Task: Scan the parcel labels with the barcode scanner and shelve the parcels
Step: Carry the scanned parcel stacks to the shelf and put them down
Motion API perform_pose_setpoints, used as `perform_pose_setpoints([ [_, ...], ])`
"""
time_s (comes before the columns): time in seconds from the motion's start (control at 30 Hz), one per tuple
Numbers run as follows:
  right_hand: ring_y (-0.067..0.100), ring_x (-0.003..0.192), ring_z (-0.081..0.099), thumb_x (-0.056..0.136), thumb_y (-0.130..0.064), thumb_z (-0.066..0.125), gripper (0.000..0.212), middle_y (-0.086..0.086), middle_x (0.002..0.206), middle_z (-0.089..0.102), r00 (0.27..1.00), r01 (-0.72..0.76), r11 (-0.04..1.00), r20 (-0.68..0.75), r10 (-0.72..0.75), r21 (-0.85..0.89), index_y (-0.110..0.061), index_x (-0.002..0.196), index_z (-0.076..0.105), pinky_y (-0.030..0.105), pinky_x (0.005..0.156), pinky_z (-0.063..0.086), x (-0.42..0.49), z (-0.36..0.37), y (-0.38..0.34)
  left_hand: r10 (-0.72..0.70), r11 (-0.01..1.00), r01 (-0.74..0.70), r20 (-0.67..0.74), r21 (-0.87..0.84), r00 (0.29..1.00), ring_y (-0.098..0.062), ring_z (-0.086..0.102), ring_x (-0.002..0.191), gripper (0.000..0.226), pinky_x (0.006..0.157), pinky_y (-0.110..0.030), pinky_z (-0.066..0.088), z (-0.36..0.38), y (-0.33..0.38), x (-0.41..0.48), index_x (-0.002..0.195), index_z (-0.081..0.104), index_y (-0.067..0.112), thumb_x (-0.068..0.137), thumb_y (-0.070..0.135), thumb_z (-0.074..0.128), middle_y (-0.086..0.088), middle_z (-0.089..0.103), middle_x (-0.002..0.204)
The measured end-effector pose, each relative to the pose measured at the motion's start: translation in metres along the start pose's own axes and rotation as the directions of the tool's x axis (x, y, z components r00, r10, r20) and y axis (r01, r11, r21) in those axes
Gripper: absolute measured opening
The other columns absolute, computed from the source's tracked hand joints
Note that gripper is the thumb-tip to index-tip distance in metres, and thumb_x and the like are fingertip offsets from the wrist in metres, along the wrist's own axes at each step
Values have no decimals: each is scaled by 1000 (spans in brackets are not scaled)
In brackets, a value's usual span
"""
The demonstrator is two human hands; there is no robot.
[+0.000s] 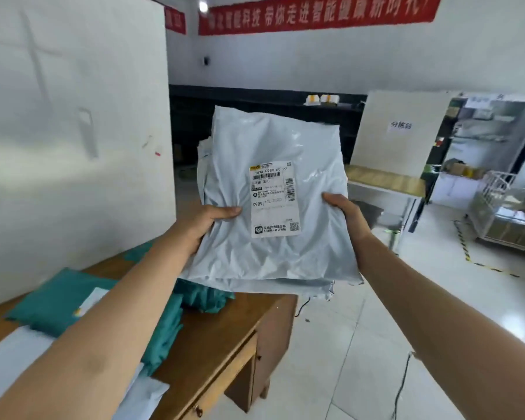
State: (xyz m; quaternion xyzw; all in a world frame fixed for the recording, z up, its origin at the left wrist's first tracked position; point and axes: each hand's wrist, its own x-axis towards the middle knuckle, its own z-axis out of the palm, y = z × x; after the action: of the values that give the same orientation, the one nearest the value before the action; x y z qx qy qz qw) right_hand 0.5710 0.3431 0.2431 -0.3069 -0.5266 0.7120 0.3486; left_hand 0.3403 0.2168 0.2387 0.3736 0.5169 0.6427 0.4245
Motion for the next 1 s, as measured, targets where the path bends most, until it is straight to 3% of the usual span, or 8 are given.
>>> perform_pose_setpoints([
  [0.1, 37, 100, 67, 75, -38, 68, 55, 17, 111, 71, 995, 61, 998, -85, -59, 20, -10, 122, 62, 51, 98, 48, 14, -89, -36, 65, 998, -65, -3, 17, 998, -29, 70, 91, 50, 83, -40, 56, 91, 0, 60, 115, 62, 9, 68, 2, 77, -13, 71, 106],
  [0.2, 35, 96, 65, 83, -34, 62, 39, 16, 104, 71, 985, 112, 993, -138, -107, 33, -10, 113, 65, 50, 100, 47, 30, -163, -66, 103, 994, -104, 50, 20, 993, -25, 70, 88, 46, 70, -32, 56, 166, -2, 113, 113, 62, 10, 71, -2, 76, -10, 71, 101],
  [0.37, 35, 93, 66, 80, -36, 65, 43, 15, 98, 72, 972, 140, 988, -200, -124, 66, -12, 116, 64, 53, 103, 44, 82, -267, -92, 89, 995, -93, 160, 20, 983, -32, 68, 99, 59, 88, -47, 53, 252, -19, 203, 125, 58, 9, 70, 0, 77, -13, 70, 111],
  [0.53, 36, 97, 65, 73, -35, 70, 53, 16, 104, 71, 963, 173, 984, -215, -161, 42, -11, 119, 62, 52, 101, 46, 171, -338, -118, 118, 992, -123, 186, 15, 975, -33, 68, 98, 55, 89, -48, 53, 303, -35, 315, 122, 60, 6, 70, 0, 76, -15, 71, 108],
  [0.63, 35, 93, 66, 80, -32, 65, 38, 15, 99, 73, 955, 214, 976, -220, -201, 41, -12, 113, 63, 51, 98, 48, 237, -373, -144, 146, 989, -148, 185, 1, 972, -33, 68, 98, 60, 92, -50, 51, 328, -34, 396, 125, 58, 6, 69, -2, 75, -15, 70, 110],
  [0.8, 33, 84, 68, 83, -31, 62, 37, 14, 96, 73, 948, 243, 969, -224, -227, 46, -13, 116, 64, 43, 86, 53, 338, -433, -190, 170, 985, -168, 201, -29, 965, -28, 70, 91, 58, 81, -40, 55, 377, -23, 514, 124, 58, 6, 69, -4, 73, -13, 71, 106],
  [1.0, 27, 69, 71, 86, -28, 59, 26, 10, 81, 75, 959, 233, 970, -185, -216, 74, -12, 105, 66, 37, 74, 53, 461, -505, -219, 198, 980, -197, 185, -24, 963, -35, 66, 104, 74, 89, -48, 53, 420, -35, 641, 128, 54, 8, 58, 3, 77, -16, 68, 115],
])
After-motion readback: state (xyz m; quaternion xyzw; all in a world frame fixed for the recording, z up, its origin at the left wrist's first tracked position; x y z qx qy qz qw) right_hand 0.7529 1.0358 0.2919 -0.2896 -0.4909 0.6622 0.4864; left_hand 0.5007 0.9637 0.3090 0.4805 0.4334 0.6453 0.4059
